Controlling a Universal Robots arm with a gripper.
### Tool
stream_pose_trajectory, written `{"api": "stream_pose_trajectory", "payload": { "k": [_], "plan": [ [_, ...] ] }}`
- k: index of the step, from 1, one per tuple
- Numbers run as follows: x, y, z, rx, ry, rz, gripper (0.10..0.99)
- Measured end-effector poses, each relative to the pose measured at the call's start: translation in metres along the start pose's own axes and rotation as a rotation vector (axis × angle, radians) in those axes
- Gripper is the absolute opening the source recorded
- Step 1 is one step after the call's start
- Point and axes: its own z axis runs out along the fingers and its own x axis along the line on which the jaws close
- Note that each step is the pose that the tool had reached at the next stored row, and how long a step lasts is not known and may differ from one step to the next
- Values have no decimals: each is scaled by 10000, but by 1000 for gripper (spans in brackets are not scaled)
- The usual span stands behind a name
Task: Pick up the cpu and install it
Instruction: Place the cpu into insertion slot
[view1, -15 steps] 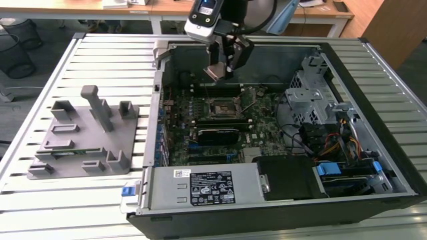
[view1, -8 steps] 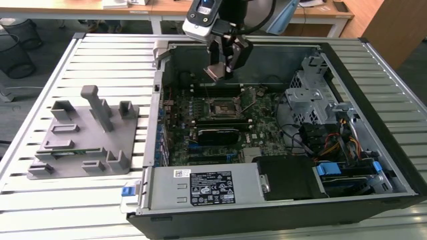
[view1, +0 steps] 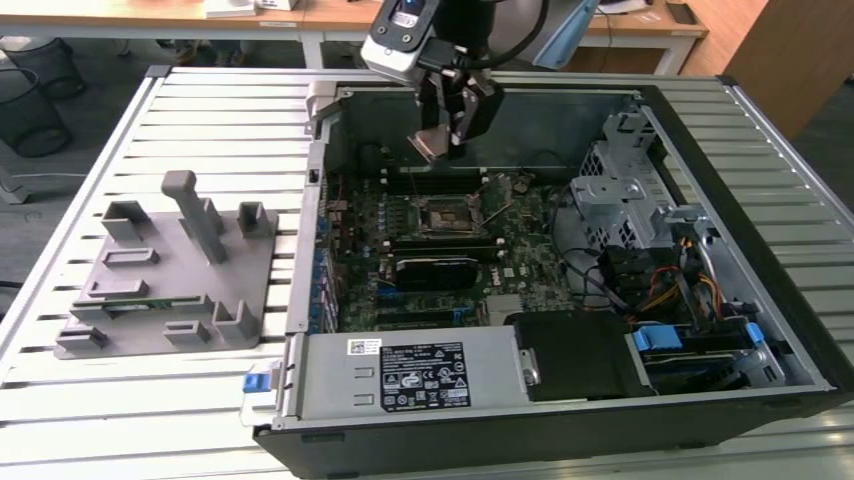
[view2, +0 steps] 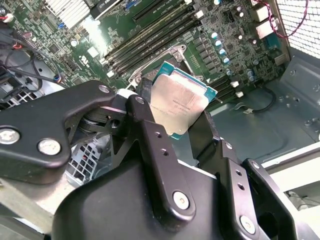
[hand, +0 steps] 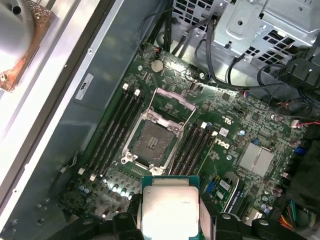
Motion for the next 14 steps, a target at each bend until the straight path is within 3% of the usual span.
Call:
{"api": "stream_pose_trajectory", "payload": {
  "k": [14],
  "plan": [
    [0,0,1,2,-30,767,541]
  ]
}}
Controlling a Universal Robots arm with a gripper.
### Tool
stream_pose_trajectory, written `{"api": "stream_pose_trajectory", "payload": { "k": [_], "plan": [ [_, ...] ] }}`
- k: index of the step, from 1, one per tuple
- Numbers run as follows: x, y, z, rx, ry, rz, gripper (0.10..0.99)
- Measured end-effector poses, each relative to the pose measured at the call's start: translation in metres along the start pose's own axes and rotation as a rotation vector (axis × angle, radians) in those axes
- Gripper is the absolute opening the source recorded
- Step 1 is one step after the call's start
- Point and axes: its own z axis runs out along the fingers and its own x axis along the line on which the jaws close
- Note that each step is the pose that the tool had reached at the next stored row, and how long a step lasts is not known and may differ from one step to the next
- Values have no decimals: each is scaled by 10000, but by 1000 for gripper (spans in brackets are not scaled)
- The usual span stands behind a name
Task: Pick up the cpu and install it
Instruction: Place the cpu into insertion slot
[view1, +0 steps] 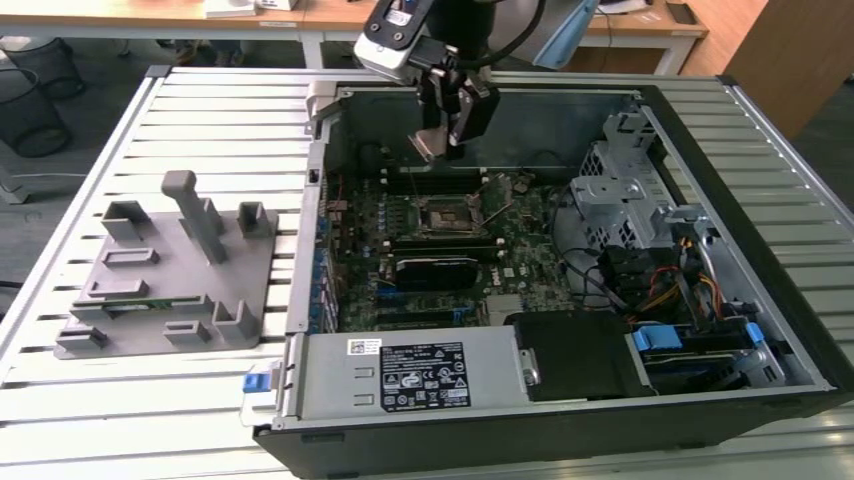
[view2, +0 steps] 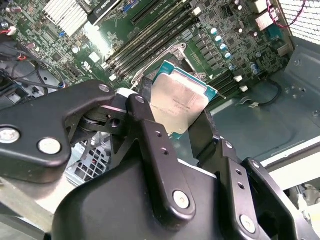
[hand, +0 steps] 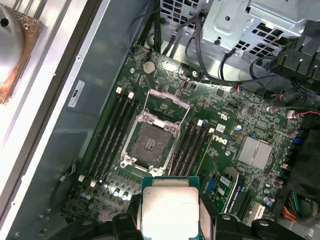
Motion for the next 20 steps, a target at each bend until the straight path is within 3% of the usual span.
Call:
{"api": "stream_pose_trajectory", "payload": {
  "k": [20],
  "plan": [
    [0,0,2,3,-44,1103,541]
  ]
}}
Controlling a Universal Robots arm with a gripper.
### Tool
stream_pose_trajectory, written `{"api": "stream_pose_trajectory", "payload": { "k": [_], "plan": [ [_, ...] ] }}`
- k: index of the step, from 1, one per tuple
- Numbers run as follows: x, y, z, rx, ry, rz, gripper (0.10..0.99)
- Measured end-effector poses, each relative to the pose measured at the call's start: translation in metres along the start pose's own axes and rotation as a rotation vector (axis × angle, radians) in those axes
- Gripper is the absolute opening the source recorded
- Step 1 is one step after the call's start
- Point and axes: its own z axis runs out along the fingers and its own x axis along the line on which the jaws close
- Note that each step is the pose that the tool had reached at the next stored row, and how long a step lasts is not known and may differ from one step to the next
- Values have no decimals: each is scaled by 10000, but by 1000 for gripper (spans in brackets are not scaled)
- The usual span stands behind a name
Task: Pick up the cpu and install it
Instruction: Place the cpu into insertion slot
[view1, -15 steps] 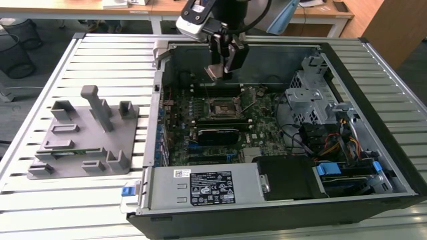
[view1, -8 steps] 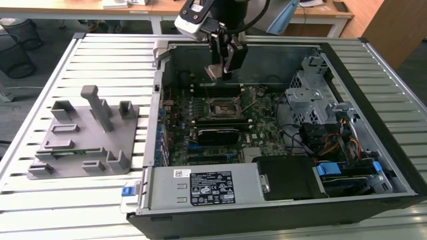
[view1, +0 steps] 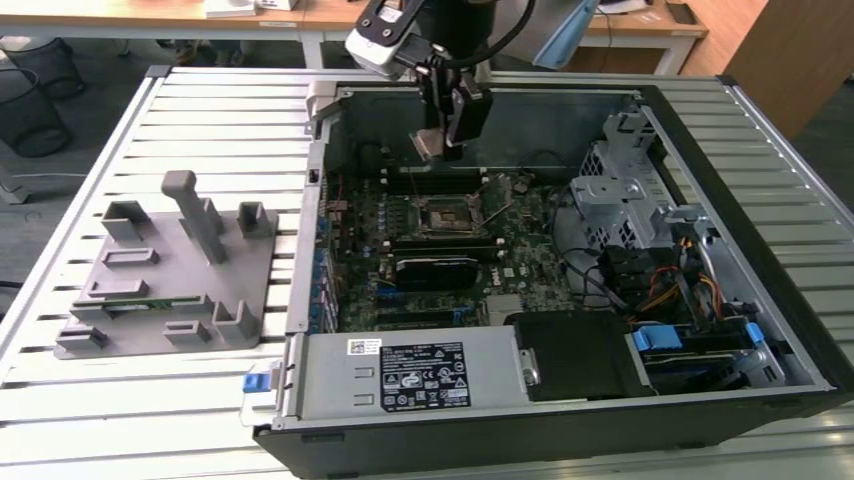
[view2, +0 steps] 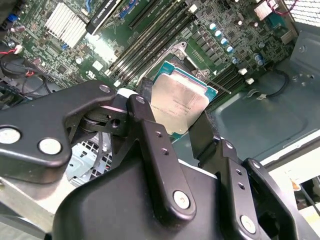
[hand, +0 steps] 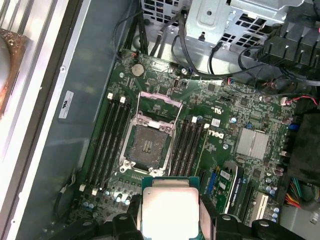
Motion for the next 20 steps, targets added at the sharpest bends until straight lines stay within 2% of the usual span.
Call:
{"api": "stream_pose_trajectory", "payload": {
  "k": [10,15,20],
  "plan": [
    [0,0,6,2,-36,901,541],
    [4,2,9,4,-98,1522,541],
    [13,5,24,3,-123,1964,541]
  ]
}}
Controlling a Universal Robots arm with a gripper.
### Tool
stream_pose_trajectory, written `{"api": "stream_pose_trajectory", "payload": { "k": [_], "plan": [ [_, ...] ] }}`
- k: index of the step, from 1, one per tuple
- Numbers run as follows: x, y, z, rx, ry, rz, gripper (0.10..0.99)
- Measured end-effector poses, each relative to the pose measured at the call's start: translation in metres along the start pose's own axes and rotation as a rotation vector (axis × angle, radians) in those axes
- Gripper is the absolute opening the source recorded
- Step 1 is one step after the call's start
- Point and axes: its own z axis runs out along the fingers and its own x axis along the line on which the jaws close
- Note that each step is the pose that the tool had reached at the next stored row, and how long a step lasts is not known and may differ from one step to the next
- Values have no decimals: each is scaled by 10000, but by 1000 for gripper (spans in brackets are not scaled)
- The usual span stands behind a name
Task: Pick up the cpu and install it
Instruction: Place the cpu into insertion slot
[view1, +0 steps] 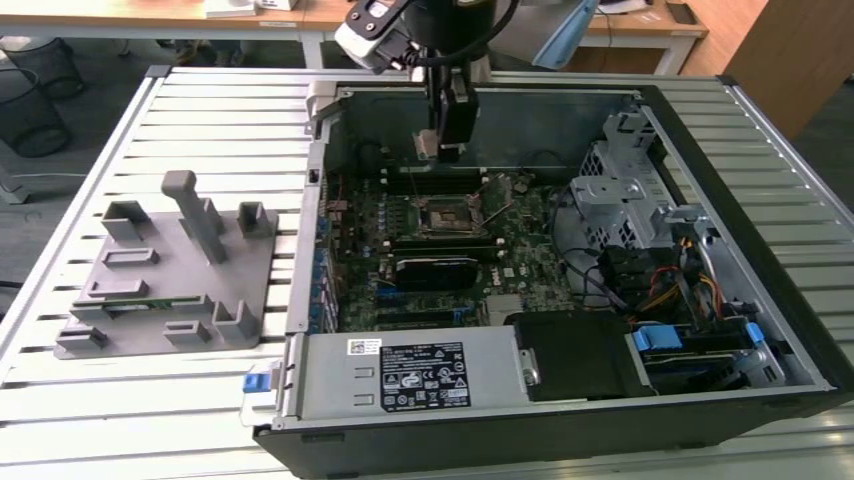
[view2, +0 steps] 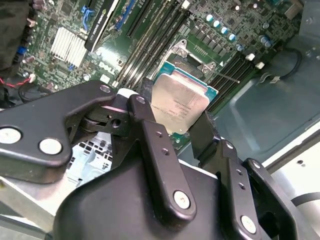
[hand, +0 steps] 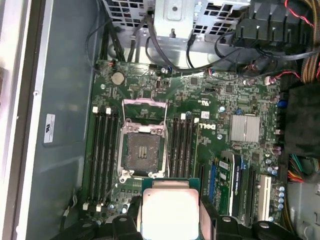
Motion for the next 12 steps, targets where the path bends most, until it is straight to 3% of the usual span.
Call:
{"api": "stream_pose_trajectory", "payload": {
  "k": [12],
  "plan": [
    [52,24,70,2,-11,262,541]
  ]
}}
